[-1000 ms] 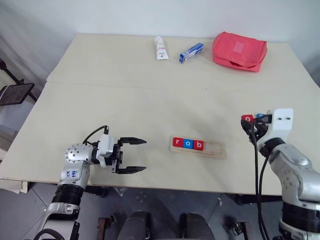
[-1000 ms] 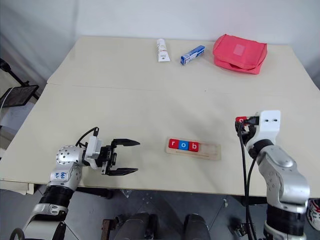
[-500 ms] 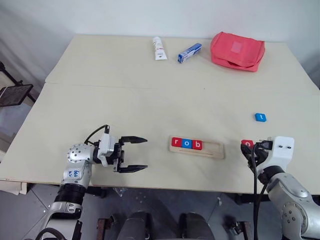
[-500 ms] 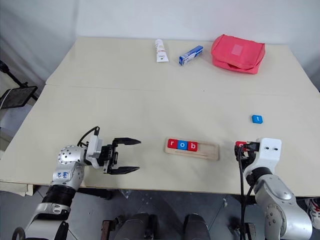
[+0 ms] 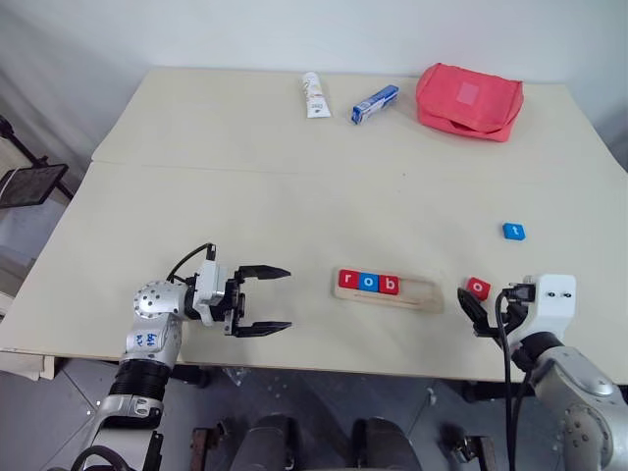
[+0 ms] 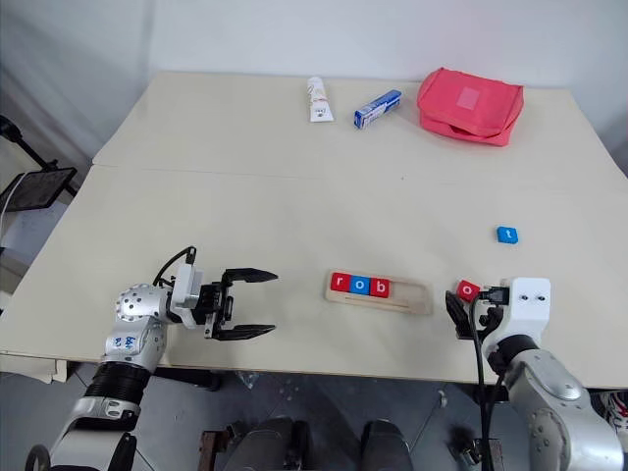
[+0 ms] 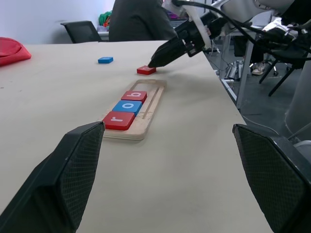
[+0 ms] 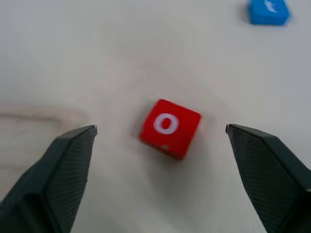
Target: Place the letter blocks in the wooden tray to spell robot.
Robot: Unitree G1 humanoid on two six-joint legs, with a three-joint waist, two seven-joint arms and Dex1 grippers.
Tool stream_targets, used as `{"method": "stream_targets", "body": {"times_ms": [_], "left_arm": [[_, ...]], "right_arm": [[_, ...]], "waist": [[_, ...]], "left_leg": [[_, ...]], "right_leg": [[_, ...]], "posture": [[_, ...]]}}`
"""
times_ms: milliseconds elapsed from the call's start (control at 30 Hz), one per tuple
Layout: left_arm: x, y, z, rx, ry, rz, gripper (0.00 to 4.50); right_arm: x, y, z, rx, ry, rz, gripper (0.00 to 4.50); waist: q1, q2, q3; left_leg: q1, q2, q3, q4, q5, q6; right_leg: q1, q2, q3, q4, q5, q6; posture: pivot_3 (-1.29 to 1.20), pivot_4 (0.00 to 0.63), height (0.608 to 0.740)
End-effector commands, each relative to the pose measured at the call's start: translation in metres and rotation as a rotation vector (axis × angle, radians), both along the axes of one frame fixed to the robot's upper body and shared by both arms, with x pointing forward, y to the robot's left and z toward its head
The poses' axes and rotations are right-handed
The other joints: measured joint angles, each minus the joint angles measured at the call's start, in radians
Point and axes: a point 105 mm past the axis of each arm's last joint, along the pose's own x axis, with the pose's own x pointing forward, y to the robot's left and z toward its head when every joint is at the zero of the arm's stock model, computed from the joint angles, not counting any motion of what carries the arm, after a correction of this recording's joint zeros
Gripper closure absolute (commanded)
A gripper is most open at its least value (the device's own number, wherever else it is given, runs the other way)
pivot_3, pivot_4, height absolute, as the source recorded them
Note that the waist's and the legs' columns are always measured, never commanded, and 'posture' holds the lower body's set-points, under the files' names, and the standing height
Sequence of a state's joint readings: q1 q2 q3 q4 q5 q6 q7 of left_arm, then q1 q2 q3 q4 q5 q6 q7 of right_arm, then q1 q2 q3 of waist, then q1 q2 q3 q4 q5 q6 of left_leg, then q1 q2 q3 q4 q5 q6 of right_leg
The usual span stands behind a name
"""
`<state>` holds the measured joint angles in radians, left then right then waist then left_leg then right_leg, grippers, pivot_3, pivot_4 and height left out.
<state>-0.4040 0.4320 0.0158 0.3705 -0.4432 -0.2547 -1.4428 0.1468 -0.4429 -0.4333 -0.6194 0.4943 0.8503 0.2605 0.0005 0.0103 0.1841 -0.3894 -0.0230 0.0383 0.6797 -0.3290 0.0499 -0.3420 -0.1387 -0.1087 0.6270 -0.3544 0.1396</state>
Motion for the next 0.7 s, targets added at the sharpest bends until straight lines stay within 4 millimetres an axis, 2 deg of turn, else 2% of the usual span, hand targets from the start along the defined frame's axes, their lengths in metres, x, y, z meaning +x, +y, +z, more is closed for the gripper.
{"method": "stream_targets", "body": {"times_ms": [33, 200, 300, 400, 533, 700], "left_arm": [[0.002, -0.003, 0.004, -0.004, -0.028, -0.008, 0.0], [0.003, -0.005, 0.005, -0.006, -0.032, -0.01, 0.0], [0.004, -0.005, 0.005, -0.005, -0.035, -0.008, 0.0], [0.005, -0.005, 0.006, -0.009, -0.04, -0.001, 0.0], [0.003, -0.004, 0.005, -0.012, -0.046, 0.014, 0.0], [-0.001, -0.001, 0.005, -0.013, -0.052, 0.032, 0.0]], "right_arm": [[-0.006, 0.007, 0.015, -0.126, 0.004, 0.202, 0.03], [-0.005, -0.006, 0.019, -0.265, 0.1, 0.394, 0.03], [0.003, -0.015, 0.019, -0.345, 0.16, 0.491, 0.03], [0.019, -0.026, 0.019, -0.418, 0.211, 0.564, 0.03], [0.038, -0.032, 0.019, -0.446, 0.231, 0.615, 0.03], [0.049, -0.032, 0.011, -0.438, 0.273, 0.67, 0.03]], "waist": [[0.0, 0.0, 0.0], [0.001, -0.001, 0.0], [0.001, -0.001, 0.0], [-0.001, -0.001, 0.0], [-0.002, -0.001, 0.0], [0.003, -0.001, 0.0]], "left_leg": [[0.0, 0.0, 0.0, 0.0, 0.0, 0.0], [0.0, 0.0, 0.001, 0.0, 0.0, 0.0], [0.0, 0.001, 0.0, 0.001, 0.0, 0.0], [0.0, 0.001, 0.002, 0.001, 0.0, 0.0], [0.0, 0.002, 0.001, 0.002, 0.0, 0.0], [-0.001, 0.0, -0.001, 0.002, 0.0, 0.001]], "right_leg": [[0.0, 0.0, 0.0, -0.001, 0.0, 0.0], [0.001, 0.0, 0.0, -0.002, 0.0, 0.0], [0.002, 0.0, -0.001, -0.002, 0.0, 0.0], [0.002, 0.0, -0.002, -0.003, 0.0, 0.0], [0.002, 0.0, -0.004, -0.003, 0.0, 0.0], [0.002, -0.002, -0.007, -0.003, 0.0, 0.0]], "posture": [[0.0, 0.15, 0.74], [0.0, 0.15, 0.74], [0.0, 0.15, 0.74], [0.0, 0.15, 0.74], [0.0, 0.15, 0.74], [0.0, 0.15, 0.74]]}}
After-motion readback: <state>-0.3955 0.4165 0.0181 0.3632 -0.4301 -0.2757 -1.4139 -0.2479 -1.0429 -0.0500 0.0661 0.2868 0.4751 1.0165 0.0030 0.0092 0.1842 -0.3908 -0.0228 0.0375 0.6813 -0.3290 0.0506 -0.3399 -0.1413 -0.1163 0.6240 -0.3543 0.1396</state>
